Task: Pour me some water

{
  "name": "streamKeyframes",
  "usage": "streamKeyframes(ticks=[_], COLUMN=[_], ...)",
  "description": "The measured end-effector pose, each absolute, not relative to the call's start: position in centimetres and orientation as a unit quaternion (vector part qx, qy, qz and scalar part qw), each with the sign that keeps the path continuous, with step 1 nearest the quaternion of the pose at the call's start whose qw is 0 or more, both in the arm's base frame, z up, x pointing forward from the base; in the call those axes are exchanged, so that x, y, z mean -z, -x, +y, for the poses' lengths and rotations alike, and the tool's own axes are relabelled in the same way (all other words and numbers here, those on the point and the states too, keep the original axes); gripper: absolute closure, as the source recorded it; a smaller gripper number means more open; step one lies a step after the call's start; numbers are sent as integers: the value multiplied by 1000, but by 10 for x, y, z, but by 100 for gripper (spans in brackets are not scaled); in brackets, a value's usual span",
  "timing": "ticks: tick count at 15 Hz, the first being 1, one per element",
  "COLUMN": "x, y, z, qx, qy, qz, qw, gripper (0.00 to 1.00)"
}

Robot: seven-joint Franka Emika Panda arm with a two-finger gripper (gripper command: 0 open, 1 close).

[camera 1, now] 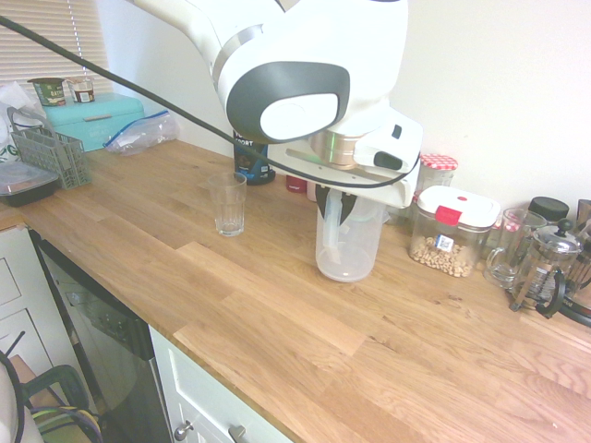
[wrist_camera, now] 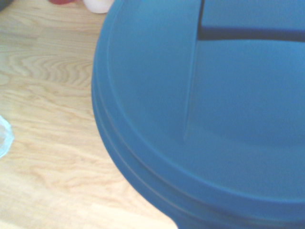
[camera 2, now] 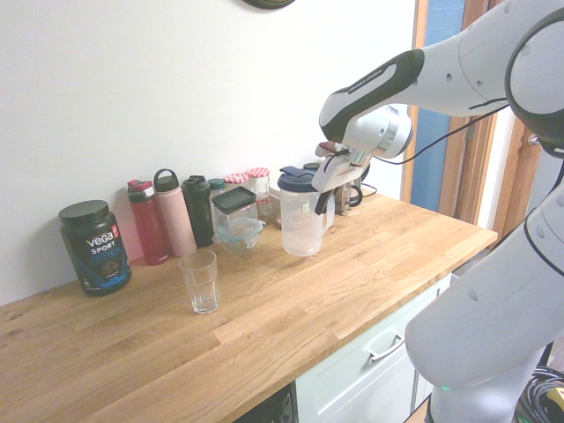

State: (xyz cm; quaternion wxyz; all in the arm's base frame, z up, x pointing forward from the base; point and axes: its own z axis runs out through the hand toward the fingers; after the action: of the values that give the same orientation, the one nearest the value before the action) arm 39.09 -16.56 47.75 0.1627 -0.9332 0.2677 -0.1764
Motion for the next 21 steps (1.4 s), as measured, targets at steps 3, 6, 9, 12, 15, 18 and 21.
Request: streamKeyframes(ticks=[3,6,9,12,15,18,21], x=[-466,-458,-453,-448,-444,-442,-442], y=[-386,-384,-383,-381,-382,-381,-380], z=[-167,-168,-171,-176,-180,-184,-188], qx=[166,169,166,162,162,162,163], qy=[934,937,938,937,938,938,943], qz=[271,266,267,272,272,272,262], qw=[163,148,144,145,143,142,126], gripper=[100,100,0,0,0,0,0])
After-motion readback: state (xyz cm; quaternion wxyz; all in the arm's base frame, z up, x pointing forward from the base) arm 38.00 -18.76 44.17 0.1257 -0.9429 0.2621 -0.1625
